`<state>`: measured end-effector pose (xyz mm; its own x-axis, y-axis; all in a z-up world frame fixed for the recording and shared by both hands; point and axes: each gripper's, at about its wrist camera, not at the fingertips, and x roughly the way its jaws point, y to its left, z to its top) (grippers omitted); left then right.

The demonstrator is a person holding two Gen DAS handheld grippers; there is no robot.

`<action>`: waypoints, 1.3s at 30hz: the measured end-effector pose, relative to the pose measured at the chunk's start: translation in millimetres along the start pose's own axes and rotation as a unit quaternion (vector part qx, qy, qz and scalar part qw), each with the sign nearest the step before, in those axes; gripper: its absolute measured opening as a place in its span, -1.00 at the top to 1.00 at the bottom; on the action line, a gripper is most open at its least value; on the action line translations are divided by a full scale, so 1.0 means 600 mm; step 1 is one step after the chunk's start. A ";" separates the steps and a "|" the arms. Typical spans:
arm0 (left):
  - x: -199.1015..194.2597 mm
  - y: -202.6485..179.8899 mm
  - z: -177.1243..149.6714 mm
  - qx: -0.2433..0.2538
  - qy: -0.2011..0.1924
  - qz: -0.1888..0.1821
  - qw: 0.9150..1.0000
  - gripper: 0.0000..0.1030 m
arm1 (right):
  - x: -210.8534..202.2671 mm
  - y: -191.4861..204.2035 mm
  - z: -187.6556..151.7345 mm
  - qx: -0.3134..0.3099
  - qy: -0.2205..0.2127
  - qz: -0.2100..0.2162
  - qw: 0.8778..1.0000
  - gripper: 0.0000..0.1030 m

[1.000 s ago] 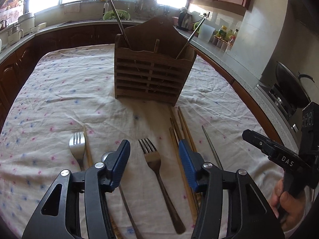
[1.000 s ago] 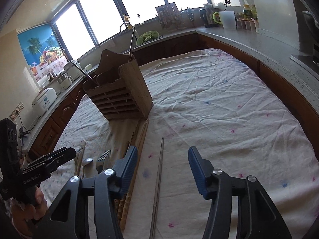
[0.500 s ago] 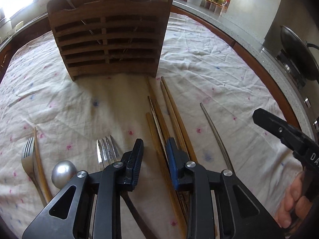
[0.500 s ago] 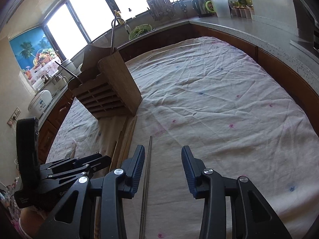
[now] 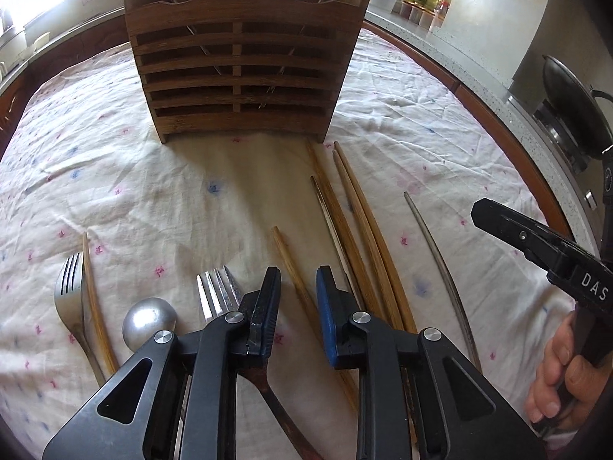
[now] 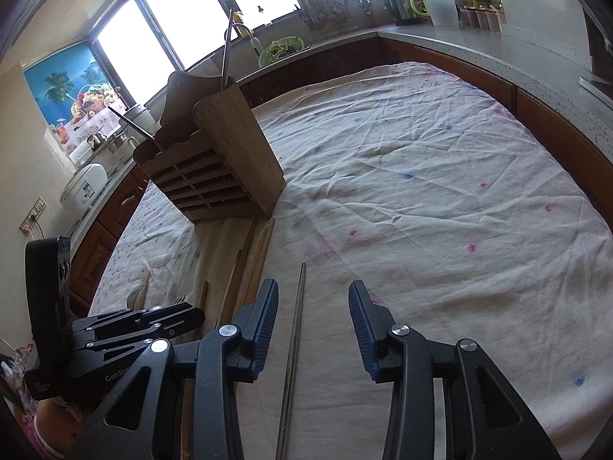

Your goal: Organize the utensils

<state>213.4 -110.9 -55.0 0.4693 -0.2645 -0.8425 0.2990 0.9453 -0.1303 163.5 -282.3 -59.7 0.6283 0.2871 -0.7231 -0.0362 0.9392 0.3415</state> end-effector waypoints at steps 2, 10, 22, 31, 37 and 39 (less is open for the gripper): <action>0.005 -0.007 0.005 0.008 -0.001 0.009 1.000 0.63 | 0.012 0.006 0.001 -0.012 0.010 -0.001 1.000 0.24; 0.012 -0.006 0.018 0.014 0.004 0.009 1.000 0.63 | 0.068 0.022 0.012 -0.051 0.046 -0.024 0.997 0.45; 0.020 -0.022 0.019 0.047 -0.021 0.039 0.998 0.82 | 0.096 0.063 0.002 -0.143 0.052 -0.083 0.985 0.88; 0.019 -0.026 0.024 0.049 0.007 0.053 0.997 0.83 | 0.089 0.039 0.011 -0.088 0.066 -0.040 0.993 0.90; 0.023 -0.036 0.022 0.067 -0.008 0.061 0.996 0.86 | 0.088 0.044 0.006 -0.101 0.066 -0.044 0.992 0.89; 0.023 -0.036 0.023 0.064 -0.008 0.057 0.996 0.90 | 0.088 0.047 0.007 -0.106 0.064 -0.048 0.991 0.90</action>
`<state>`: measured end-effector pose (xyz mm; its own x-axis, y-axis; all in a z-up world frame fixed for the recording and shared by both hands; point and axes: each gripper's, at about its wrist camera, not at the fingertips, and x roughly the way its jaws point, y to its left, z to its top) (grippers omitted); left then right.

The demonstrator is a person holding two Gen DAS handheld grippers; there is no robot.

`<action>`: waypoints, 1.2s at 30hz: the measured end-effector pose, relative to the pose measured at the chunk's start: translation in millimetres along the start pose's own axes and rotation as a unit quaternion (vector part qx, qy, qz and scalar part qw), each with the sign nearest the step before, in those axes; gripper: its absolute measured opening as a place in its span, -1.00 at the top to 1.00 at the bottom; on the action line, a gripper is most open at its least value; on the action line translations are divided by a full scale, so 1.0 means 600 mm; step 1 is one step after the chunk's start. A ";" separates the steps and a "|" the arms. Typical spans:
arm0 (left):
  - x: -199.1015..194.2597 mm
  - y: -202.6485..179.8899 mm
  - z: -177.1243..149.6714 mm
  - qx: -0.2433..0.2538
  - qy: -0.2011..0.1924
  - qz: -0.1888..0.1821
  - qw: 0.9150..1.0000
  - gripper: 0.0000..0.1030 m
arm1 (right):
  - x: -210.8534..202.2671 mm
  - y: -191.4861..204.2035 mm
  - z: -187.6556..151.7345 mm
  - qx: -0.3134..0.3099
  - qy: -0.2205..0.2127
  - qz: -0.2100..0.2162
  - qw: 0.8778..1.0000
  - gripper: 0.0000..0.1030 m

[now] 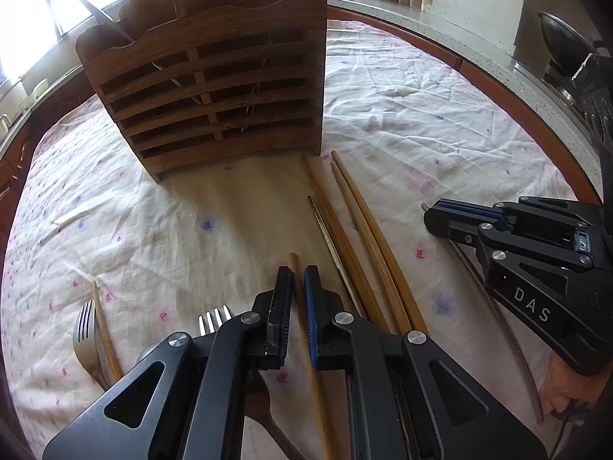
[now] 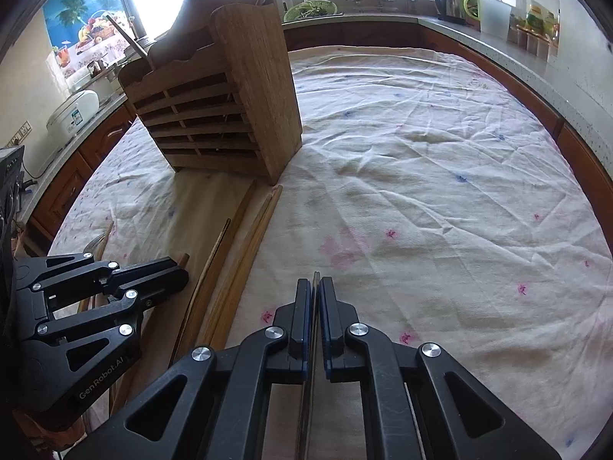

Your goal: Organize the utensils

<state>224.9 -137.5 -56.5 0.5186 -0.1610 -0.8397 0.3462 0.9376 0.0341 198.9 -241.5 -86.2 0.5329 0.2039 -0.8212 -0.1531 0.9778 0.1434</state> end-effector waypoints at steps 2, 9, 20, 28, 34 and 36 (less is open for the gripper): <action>-0.004 0.003 -0.003 -0.008 0.000 -0.011 1.000 0.91 | -0.002 -0.002 0.000 0.006 0.000 0.008 1.000 0.92; -0.061 0.021 -0.020 -0.041 -0.031 -0.053 0.997 0.91 | -0.050 -0.004 -0.002 0.026 -0.031 0.029 0.999 0.92; -0.193 0.044 -0.034 -0.065 -0.107 -0.095 0.988 0.91 | -0.171 0.001 0.000 0.045 -0.103 0.057 0.992 0.92; -0.272 0.064 -0.054 -0.072 -0.155 -0.111 0.979 0.91 | -0.253 0.024 0.003 0.030 -0.150 0.060 0.986 0.92; -0.316 0.085 -0.064 -0.083 -0.190 -0.113 0.972 0.91 | -0.299 0.041 0.005 0.020 -0.181 0.061 0.981 0.92; -0.326 0.091 -0.067 -0.086 -0.199 -0.114 0.970 0.91 | -0.307 0.044 0.005 0.017 -0.187 0.059 0.980 0.92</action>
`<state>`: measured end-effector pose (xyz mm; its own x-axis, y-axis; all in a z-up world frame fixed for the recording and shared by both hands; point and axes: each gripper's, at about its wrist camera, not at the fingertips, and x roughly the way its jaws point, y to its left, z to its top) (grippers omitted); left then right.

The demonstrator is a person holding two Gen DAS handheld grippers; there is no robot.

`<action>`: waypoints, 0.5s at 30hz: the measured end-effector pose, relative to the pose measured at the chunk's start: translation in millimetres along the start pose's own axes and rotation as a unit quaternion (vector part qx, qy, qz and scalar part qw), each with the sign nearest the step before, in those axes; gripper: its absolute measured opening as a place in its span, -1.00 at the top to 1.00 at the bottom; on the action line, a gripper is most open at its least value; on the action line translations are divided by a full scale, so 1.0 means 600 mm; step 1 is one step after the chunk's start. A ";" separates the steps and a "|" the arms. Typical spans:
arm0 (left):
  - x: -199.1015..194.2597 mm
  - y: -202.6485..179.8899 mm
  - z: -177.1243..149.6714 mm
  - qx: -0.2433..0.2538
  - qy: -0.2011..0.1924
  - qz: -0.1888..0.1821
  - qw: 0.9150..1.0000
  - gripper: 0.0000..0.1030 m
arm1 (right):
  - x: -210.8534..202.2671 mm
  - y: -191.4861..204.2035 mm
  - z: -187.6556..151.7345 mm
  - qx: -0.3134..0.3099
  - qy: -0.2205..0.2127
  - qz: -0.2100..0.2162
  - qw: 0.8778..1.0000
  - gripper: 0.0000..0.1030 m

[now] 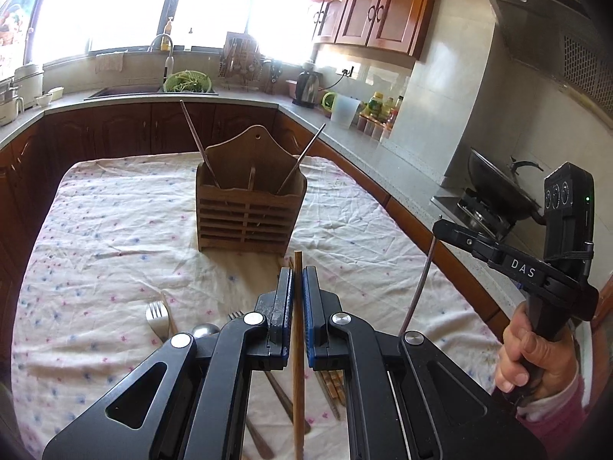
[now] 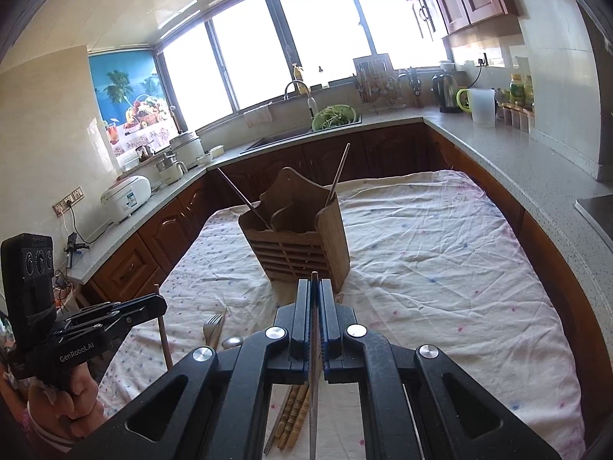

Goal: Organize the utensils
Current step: 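Lift both held items and carry them over the wooden holder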

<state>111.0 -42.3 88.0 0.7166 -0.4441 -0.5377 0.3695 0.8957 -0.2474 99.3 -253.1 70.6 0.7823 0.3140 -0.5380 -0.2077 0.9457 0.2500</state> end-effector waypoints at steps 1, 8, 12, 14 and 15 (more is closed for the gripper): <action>-0.004 0.002 0.001 -0.001 -0.004 0.001 1.000 0.91 | -0.002 0.002 0.002 -0.001 -0.002 0.000 1.000 0.92; -0.014 0.013 0.006 -0.010 -0.019 0.000 1.000 0.91 | -0.006 0.006 0.012 -0.004 -0.009 -0.001 1.000 0.92; -0.020 0.015 0.012 -0.011 -0.028 0.002 1.000 0.91 | -0.011 0.005 0.017 -0.005 -0.015 -0.001 1.000 0.92; -0.021 0.016 0.016 -0.012 -0.033 0.003 0.999 0.91 | -0.012 0.005 0.021 -0.005 -0.019 -0.001 1.000 0.92; -0.021 0.016 0.018 -0.013 -0.035 0.003 0.999 0.91 | -0.013 0.005 0.023 -0.005 -0.021 -0.001 1.000 0.92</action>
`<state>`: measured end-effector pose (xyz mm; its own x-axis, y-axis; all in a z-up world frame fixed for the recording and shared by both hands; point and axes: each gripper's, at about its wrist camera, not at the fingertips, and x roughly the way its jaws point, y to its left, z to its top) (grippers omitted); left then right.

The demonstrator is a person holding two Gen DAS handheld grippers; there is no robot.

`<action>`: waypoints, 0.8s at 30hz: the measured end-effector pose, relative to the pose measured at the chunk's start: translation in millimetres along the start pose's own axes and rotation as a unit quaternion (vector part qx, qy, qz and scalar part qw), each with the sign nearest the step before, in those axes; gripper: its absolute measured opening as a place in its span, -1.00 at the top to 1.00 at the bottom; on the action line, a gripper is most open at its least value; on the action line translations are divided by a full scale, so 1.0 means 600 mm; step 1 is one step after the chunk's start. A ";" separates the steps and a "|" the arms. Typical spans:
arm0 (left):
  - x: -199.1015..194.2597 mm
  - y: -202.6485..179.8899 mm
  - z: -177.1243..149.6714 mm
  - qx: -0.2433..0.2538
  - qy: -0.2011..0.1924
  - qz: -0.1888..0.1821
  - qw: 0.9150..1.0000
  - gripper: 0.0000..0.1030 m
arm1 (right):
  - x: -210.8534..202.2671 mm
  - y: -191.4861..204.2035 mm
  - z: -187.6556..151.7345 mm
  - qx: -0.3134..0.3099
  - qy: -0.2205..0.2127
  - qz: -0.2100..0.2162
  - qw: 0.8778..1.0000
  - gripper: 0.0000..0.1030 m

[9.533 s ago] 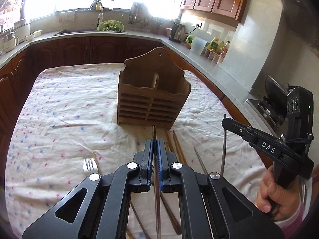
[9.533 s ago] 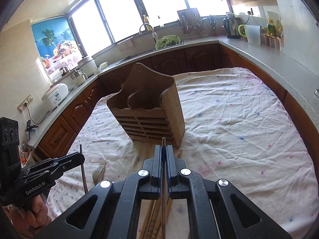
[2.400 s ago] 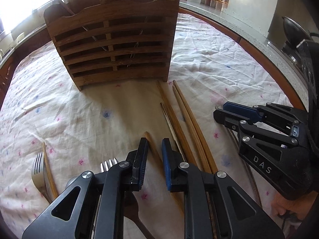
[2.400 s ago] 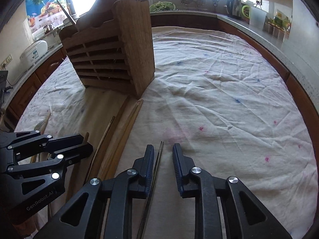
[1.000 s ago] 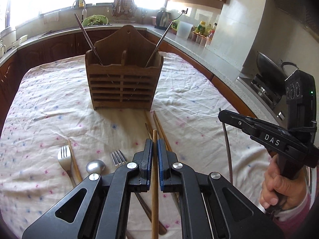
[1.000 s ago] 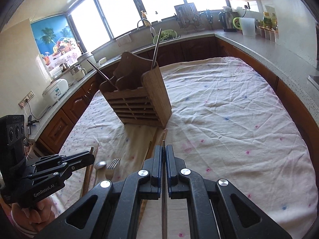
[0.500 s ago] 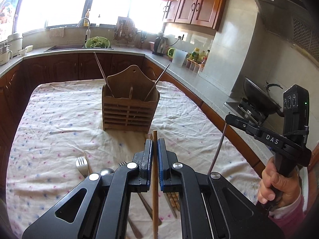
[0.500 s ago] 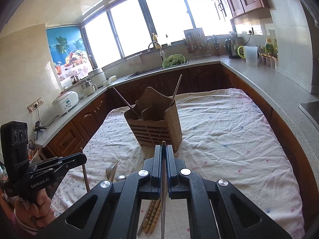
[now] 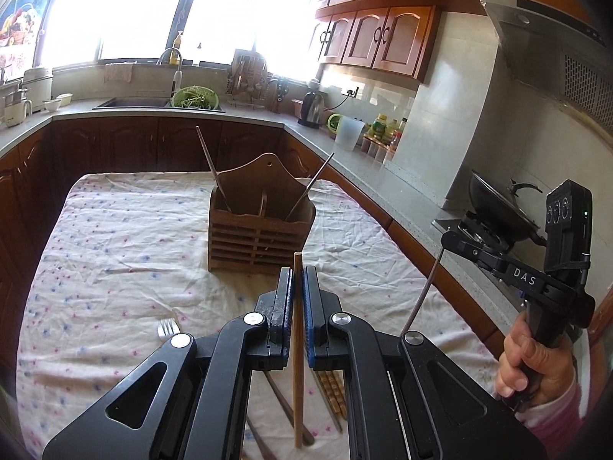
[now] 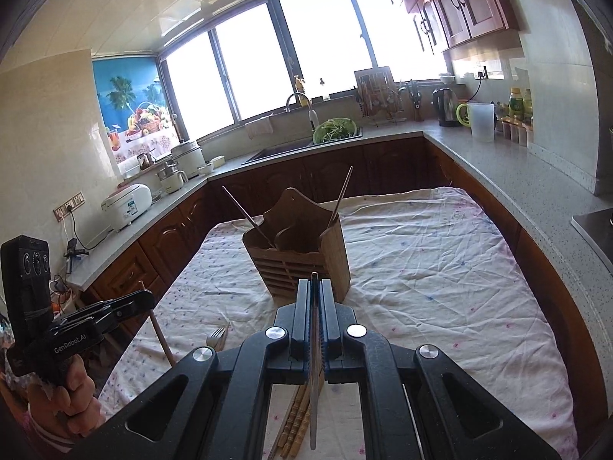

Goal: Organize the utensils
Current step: 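Lift both held items and carry them over the wooden holder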

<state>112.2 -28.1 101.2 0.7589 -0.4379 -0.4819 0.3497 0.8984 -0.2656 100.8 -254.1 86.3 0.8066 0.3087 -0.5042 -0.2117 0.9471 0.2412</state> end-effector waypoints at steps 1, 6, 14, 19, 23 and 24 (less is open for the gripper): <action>0.000 0.001 0.002 -0.001 -0.003 0.001 1.000 0.91 | 0.000 0.000 0.002 0.001 -0.002 0.000 1.000 0.92; 0.001 0.008 0.016 -0.005 -0.014 0.002 1.000 0.91 | 0.004 0.001 0.013 0.000 -0.009 0.003 1.000 0.93; 0.003 0.020 0.051 -0.007 -0.038 0.006 0.999 0.91 | 0.016 0.004 0.048 0.000 -0.030 0.008 1.000 0.92; 0.009 0.029 0.075 -0.009 -0.049 0.007 0.999 0.91 | 0.028 0.009 0.072 -0.003 -0.041 0.012 0.999 0.93; 0.016 0.041 0.098 -0.011 -0.059 0.010 0.998 0.91 | 0.042 0.011 0.095 -0.003 -0.049 0.015 0.999 0.92; 0.019 0.044 0.104 -0.010 -0.061 0.012 0.998 0.91 | 0.046 0.011 0.102 -0.003 -0.052 0.015 0.999 0.92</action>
<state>164.2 -7.2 140.7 0.8290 -0.4075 -0.3830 0.3201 0.9073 -0.2726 155.1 -244.6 124.7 0.8527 0.3265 -0.4078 -0.2399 0.9382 0.2495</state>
